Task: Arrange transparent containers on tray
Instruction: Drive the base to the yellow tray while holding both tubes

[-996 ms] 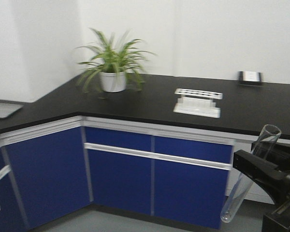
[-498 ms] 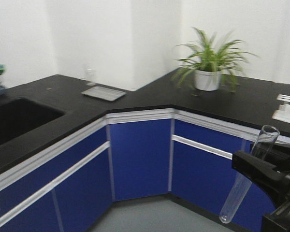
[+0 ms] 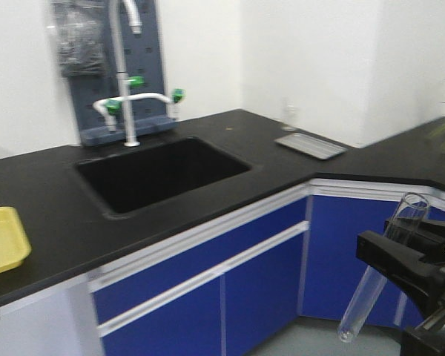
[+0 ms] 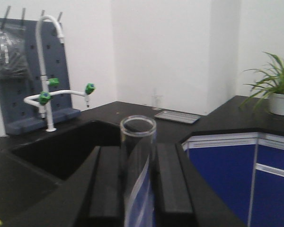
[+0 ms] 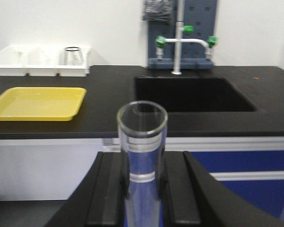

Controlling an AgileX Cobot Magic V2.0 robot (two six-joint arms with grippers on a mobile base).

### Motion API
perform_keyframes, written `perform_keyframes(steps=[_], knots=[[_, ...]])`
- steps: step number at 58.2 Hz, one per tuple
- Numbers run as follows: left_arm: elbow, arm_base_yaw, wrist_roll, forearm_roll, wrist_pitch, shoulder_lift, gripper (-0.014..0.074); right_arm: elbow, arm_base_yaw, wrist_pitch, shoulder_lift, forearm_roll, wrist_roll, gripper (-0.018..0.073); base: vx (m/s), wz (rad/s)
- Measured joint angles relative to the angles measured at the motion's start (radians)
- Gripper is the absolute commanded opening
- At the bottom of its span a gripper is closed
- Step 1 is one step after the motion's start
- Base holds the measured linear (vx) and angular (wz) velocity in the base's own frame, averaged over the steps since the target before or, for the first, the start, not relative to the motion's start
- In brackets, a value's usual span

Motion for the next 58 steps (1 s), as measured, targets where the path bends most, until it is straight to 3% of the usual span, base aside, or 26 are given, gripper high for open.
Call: perform_keyframes(steps=[58], knots=[[0.000,0.000,0.000,0.000,0.001,0.000,0.0150,0.000,0.000,0.000,0.000,0.000,0.000,0.0127,0.17,0.56]])
